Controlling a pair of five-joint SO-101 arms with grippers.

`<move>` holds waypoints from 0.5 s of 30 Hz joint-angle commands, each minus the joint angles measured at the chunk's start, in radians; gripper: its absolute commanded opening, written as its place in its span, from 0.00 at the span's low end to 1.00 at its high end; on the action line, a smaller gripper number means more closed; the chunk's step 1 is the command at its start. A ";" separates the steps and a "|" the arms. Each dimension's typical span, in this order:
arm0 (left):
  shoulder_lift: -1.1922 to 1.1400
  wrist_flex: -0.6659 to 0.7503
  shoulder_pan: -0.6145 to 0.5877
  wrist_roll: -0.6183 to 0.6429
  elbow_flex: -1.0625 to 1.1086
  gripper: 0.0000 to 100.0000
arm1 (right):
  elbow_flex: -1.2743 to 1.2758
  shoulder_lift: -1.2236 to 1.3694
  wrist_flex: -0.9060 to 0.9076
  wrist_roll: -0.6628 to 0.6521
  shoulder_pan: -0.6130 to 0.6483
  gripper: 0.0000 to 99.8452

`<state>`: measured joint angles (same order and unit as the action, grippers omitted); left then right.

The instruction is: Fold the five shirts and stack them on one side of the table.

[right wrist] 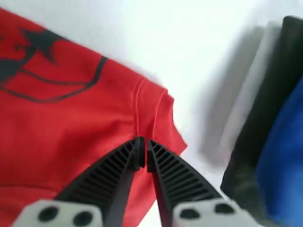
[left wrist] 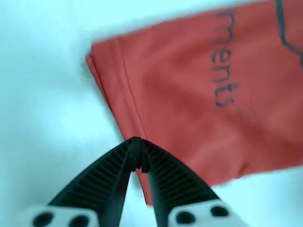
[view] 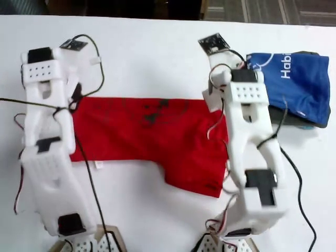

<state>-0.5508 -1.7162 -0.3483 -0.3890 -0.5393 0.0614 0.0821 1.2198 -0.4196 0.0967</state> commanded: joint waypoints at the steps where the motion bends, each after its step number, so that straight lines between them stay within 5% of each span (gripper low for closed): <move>1: 0.261 0.164 -0.003 -0.009 0.326 0.03 | 0.189 -0.216 -0.050 -0.040 0.024 0.02; 8: 0.483 0.548 0.000 -0.035 0.909 0.03 | 0.603 -0.481 -0.091 -0.153 0.101 0.02; 15: 0.480 0.769 -0.006 -0.032 1.119 0.03 | 0.839 -0.587 -0.085 -0.245 0.208 0.02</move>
<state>-0.1166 -1.0211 -0.3452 -0.4181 0.5317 0.8516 -0.4396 1.1431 -0.6406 0.2777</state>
